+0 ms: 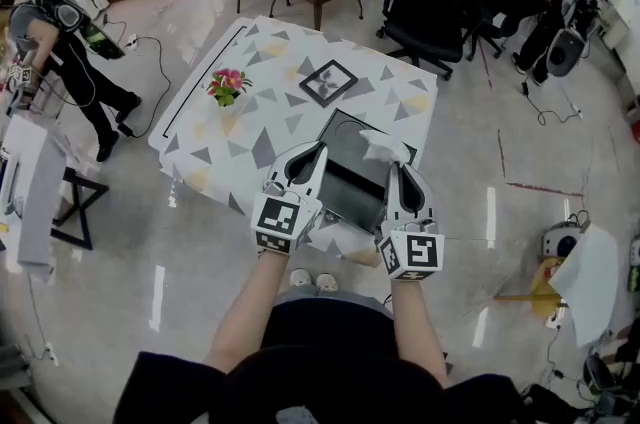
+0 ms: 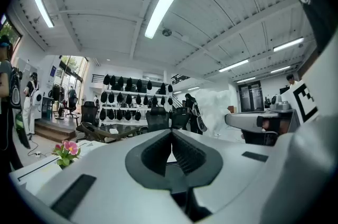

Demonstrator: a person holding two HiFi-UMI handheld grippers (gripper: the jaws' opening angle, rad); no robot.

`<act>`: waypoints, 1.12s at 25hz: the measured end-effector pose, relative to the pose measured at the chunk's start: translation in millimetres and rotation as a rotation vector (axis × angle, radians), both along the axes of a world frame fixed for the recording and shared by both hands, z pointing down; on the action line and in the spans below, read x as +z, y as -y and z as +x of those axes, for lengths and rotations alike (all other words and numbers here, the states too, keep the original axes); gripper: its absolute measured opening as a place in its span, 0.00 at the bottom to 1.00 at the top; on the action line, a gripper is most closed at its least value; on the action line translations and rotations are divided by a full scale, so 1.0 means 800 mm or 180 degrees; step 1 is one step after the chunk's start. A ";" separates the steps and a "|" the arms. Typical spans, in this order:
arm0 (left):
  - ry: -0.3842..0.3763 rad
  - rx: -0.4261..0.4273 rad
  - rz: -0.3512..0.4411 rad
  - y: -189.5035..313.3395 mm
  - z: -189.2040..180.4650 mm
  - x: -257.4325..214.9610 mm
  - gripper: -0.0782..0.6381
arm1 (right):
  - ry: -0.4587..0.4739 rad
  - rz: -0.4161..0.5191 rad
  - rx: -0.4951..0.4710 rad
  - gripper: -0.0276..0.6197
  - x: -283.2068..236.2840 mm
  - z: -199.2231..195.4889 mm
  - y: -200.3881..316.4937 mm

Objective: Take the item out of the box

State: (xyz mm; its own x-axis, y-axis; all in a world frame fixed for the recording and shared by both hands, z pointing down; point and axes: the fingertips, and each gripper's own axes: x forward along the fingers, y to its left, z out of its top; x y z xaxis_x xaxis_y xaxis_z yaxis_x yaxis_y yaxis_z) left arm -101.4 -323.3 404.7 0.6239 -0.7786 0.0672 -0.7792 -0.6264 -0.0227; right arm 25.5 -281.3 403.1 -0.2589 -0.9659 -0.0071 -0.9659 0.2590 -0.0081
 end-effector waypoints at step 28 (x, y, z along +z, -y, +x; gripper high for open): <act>0.0018 0.0055 -0.0015 0.001 0.012 0.003 0.14 | -0.0006 -0.0124 0.0159 0.06 0.004 0.011 -0.002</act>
